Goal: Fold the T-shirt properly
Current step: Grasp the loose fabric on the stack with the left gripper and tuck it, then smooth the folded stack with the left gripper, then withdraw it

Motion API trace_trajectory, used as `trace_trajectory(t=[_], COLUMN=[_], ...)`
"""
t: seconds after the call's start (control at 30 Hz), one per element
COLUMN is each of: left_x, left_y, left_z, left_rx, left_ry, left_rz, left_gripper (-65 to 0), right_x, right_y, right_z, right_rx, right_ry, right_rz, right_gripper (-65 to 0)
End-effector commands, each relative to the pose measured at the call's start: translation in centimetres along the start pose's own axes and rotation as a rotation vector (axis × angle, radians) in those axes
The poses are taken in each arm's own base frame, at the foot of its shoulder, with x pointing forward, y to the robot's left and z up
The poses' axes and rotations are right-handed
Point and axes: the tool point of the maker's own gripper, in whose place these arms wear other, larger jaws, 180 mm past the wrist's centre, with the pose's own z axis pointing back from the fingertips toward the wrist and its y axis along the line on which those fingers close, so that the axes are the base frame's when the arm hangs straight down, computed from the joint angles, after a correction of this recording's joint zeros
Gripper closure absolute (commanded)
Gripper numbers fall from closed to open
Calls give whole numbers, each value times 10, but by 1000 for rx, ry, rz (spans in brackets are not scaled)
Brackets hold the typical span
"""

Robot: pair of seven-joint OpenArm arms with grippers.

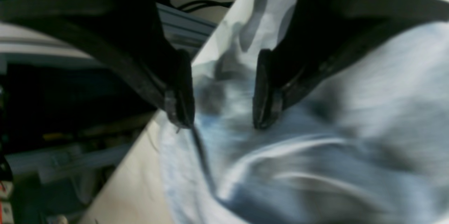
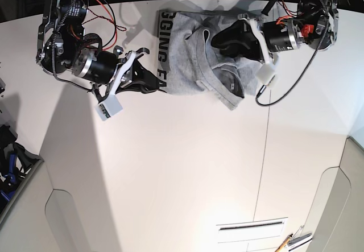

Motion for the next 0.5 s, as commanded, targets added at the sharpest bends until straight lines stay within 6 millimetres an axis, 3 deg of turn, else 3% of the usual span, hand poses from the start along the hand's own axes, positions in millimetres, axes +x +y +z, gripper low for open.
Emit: trace_trajectory(t=[0.0, 0.3, 0.47], left_x=[14, 29, 38], left_y=[-1, 16, 16], left_z=[7, 11, 10], left_rx=[-1, 91, 89], left_ry=[-49, -133, -159], left_rz=[-18, -42, -53], left_gripper=[-307, -307, -307], right_x=[13, 13, 13], right_y=[4, 4, 4], right_z=[3, 3, 3], right_rx=[13, 13, 13], right_ry=[-46, -46, -46], right_rz=[24, 24, 25], right_gripper=[0, 0, 0])
